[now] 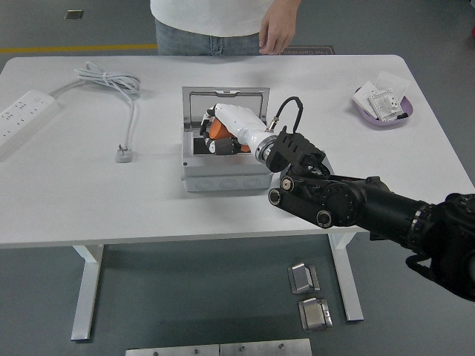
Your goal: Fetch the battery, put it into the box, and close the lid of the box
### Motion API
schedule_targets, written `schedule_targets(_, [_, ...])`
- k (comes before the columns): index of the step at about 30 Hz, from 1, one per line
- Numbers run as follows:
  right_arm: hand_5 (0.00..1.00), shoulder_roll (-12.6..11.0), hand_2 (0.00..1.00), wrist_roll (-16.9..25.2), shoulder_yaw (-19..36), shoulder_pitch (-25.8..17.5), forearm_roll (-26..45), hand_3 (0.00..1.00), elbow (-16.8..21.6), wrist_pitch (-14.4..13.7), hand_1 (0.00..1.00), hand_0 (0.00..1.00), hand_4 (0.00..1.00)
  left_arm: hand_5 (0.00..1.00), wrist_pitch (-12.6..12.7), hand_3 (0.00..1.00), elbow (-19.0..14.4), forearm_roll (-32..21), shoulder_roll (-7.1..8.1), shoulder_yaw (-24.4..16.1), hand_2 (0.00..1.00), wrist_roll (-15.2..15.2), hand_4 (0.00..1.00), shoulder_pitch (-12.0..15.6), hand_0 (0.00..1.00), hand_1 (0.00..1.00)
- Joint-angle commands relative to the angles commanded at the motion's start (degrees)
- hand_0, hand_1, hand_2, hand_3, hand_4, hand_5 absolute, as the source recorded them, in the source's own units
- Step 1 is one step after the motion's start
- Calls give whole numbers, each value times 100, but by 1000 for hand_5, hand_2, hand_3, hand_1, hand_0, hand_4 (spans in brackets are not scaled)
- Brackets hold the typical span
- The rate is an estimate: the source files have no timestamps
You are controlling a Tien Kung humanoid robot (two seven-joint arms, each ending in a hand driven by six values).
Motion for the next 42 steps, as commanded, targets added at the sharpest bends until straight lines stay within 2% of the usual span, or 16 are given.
schedule_targets(3, [2,12,255,79,-77,47,74,221,-63,-11,278,282,2,2,-1,605,1,-5,0,6,589,-9,361,-23,683,705])
schedule_targets(4, [2,13,264,102,-96,58,87,229,-81,-17,300,336,2,2,-1,604,2,-6,-1,7,589,-12,358,-29,683,702])
schedule_targets(9, [2,9,264,248,-205,84,159,229,-190,-113,300,336,2,2,-2,604,4,-7,-7,9,589,-17,358,-50,683,702])
schedule_targets(10, [2,6,299,281,-223,82,183,263,-208,-142,342,387,2,2,-2,605,4,-7,-7,9,589,-17,359,-53,683,702])
schedule_targets(15, [2,8,299,511,-295,65,350,263,-301,-390,342,387,2,2,-3,605,6,0,-14,4,589,-16,359,-68,683,702])
schedule_targets(16, [61,12,502,549,-303,62,379,622,-315,-435,520,542,250,2,-4,606,6,1,-16,4,589,-16,359,-72,683,702])
schedule_targets(21, [61,36,502,710,-353,43,514,622,-383,-646,520,542,250,2,-17,606,11,0,-21,17,589,-35,359,-107,683,702])
schedule_targets(22, [183,39,617,727,-370,38,540,722,-399,-659,646,681,504,2,-21,606,13,-4,-22,25,589,-44,358,-115,683,702])
schedule_targets(27, [183,46,617,740,-416,14,626,722,-454,-667,646,681,504,2,-30,606,17,-15,-29,41,589,-65,358,-131,683,702])
schedule_targets(28, [277,47,624,736,-425,8,640,750,-464,-668,651,704,678,2,-31,607,18,-12,-29,39,589,-64,359,-131,683,702])
schedule_targets(33, [277,48,624,749,-443,-18,724,750,-503,-671,651,704,678,2,-31,607,21,-6,-28,37,589,-63,359,-137,683,702])
schedule_targets(34, [339,48,639,758,-444,-23,740,779,-511,-677,661,728,784,2,-31,607,21,-9,-29,40,589,-68,358,-141,683,702])
schedule_targets(39, [339,45,639,792,-458,-43,784,779,-538,-692,661,728,784,2,-44,607,25,-8,-41,57,589,-86,358,-166,683,702])
schedule_targets(40, [382,45,650,793,-460,-47,786,788,-539,-692,673,748,836,2,-46,607,26,-9,-43,60,589,-90,358,-169,683,702])
schedule_targets(42, [382,45,650,789,-460,-52,779,788,-535,-691,673,748,836,2,-47,607,27,-9,-46,63,589,-95,358,-172,683,702])
